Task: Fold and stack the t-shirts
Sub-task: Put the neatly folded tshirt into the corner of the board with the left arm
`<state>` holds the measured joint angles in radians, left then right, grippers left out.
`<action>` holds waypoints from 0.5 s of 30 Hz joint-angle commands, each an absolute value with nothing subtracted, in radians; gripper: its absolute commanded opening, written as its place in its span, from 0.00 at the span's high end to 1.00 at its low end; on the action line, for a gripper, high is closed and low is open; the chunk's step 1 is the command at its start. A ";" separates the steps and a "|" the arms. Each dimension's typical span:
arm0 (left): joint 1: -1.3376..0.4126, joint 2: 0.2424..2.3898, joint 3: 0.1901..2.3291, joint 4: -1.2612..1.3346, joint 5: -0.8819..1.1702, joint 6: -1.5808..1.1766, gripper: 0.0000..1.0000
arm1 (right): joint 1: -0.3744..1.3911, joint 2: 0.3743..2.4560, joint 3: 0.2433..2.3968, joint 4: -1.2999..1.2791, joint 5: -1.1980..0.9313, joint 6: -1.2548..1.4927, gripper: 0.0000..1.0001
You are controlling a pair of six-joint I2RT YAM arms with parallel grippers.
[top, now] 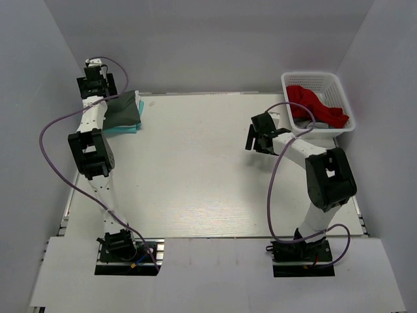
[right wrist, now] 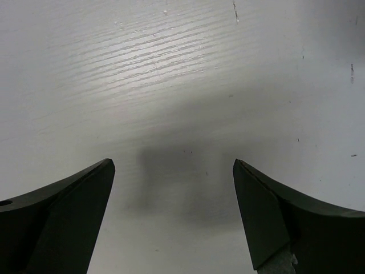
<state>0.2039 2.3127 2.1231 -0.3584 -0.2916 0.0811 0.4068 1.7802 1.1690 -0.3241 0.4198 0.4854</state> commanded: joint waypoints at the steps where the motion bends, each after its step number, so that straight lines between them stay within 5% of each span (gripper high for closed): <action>1: 0.166 2.082 2.074 -0.451 -0.076 -0.066 0.00 | 0.408 1.646 1.117 -0.249 0.365 0.476 0.10; 15: -0.231 1.306 0.958 -0.227 -0.069 -0.422 0.00 | 0.405 1.048 0.565 0.002 0.103 0.557 0.10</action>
<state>-0.2214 1.4284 1.1053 -0.2451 -0.0887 -0.3103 0.4061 1.1553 0.6262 -0.0681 0.1715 0.5224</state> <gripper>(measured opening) 0.997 0.904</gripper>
